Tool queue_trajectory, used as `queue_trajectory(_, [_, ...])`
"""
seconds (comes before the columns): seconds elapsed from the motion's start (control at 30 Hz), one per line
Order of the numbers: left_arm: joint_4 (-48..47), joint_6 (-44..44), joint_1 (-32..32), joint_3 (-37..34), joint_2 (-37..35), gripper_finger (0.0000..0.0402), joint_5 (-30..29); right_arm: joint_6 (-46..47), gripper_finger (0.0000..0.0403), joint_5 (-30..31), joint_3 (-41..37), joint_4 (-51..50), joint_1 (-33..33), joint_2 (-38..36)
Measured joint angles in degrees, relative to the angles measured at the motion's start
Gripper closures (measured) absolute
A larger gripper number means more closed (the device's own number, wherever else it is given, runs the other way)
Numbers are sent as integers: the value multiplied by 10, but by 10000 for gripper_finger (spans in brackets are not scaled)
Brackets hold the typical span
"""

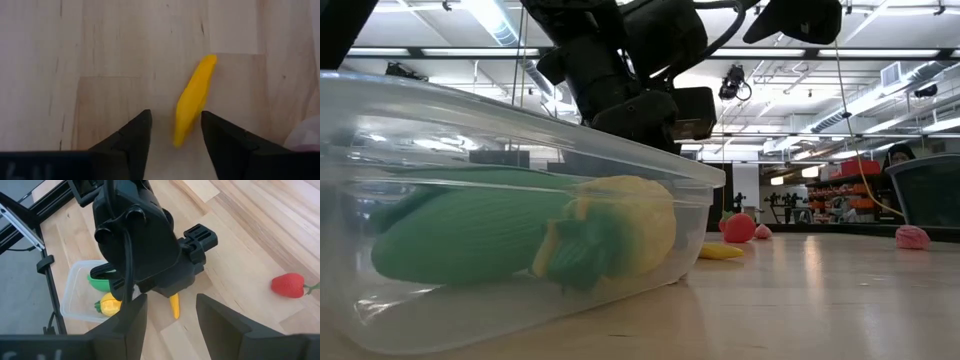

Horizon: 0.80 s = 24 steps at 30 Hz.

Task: Pick and placing Produce into tupperware
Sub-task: Put the yellow zucchini into the transparent bin

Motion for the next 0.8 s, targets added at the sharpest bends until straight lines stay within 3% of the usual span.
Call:
queue_trajectory(0.43, [-3, -63, -7, -1, 0, 387, -9, 0, 225, 0, 0, 0, 0, 0])
queue_trajectory(0.57, [-9, -90, -4, -2, -7, 384, 2, 0, 225, 0, 0, 0, 0, 0])
queue_trajectory(0.8, [-131, -95, -12, 66, -45, 395, 34, 0, 225, 0, 0, -6, 0, 0])
